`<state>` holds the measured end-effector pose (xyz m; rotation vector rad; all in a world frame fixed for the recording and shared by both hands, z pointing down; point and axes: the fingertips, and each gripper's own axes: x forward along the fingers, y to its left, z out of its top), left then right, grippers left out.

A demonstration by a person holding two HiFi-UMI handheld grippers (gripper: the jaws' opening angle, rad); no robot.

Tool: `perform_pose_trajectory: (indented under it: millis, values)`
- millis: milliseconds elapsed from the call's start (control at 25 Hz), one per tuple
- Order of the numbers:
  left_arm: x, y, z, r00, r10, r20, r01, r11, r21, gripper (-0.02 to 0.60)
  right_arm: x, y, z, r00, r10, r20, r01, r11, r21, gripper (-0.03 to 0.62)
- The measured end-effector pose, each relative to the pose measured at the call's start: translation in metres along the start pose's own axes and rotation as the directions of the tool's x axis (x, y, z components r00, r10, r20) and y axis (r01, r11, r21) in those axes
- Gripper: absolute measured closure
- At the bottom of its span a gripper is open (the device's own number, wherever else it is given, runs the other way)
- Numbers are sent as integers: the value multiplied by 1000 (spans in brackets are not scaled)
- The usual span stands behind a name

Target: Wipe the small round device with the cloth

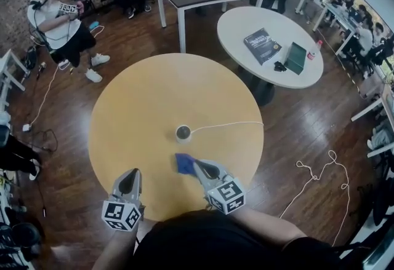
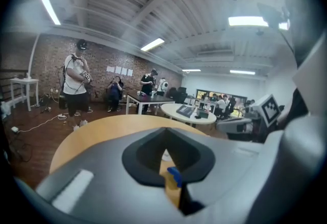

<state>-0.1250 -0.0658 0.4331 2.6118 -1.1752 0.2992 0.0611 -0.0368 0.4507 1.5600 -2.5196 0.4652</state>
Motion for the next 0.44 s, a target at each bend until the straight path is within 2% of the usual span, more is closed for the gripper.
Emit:
perform_pose_trajectory:
  millis: [240, 440]
  values:
    - [-4, -21, 13, 1000, 6, 15, -6, 1000, 22, 577, -5, -9, -10, 1000, 17, -22, -16, 999, 31, 592]
    - [-31, -4, 32, 991, 117, 72, -116, 993, -6, 577, 19, -1, 5, 996, 85, -20, -85, 996, 2, 592]
